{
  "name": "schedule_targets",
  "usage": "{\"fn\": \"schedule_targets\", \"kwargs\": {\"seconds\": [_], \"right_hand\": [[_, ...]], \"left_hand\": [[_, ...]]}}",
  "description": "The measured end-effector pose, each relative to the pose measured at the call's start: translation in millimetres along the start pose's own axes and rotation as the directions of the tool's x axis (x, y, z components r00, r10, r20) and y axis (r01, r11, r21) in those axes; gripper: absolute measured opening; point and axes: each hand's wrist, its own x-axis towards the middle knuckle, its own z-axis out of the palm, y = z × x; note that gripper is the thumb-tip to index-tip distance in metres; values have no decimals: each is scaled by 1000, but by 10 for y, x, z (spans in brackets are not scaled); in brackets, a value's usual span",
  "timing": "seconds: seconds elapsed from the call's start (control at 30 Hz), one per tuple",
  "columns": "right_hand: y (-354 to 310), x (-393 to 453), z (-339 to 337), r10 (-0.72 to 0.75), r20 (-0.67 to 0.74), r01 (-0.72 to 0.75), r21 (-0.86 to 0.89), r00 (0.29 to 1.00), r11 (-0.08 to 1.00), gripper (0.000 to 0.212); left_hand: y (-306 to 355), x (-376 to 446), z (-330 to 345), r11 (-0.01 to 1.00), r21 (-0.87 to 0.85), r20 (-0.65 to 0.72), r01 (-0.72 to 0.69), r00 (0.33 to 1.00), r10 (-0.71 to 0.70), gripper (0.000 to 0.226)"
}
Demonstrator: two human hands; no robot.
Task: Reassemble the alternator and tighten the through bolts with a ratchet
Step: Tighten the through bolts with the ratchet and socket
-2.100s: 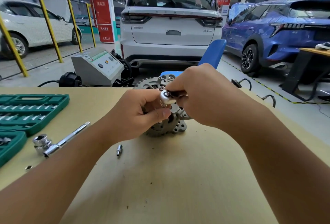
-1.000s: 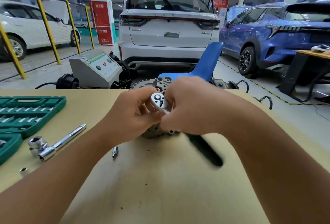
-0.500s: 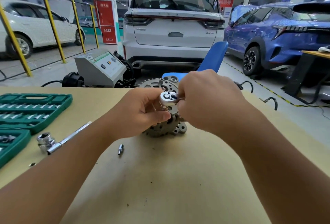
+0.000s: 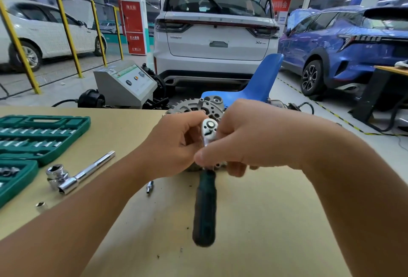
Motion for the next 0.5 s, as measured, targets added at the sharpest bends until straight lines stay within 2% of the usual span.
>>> {"fn": "schedule_targets", "kwargs": {"seconds": [0.03,0.07,0.13,0.17,0.2,0.27,0.37,0.5], "right_hand": [[-2,-5,-15,-13,-32,14,8,999,1000,24],[23,17,-27,-29,-125,25,-31,992,999,23],[58,57,-26,-37,-298,-23,-193,954,981,16],[71,63,-10,-28,-336,-59,-244,941,968,10],[79,71,13,-28,-351,-74,-275,936,959,4],[79,92,83,-69,-325,-35,-305,943,952,13],[49,113,142,-130,-245,64,-259,961,964,23],[111,119,70,-114,-252,55,-230,961,972,6]], "left_hand": [[-9,-8,4,1000,0,-17,-10,1000,10,12],[-12,-14,6,1000,-1,-29,-15,999,15,11],[0,-16,4,1000,23,-24,-8,1000,9,22],[8,-14,6,999,50,-22,-5,1000,6,31],[13,-9,4,997,73,-22,-8,1000,9,39],[15,-2,7,997,72,-7,-15,1000,16,43],[8,-13,24,999,27,-24,-47,999,48,35],[21,-18,28,999,36,-17,-19,1000,20,31]]}}
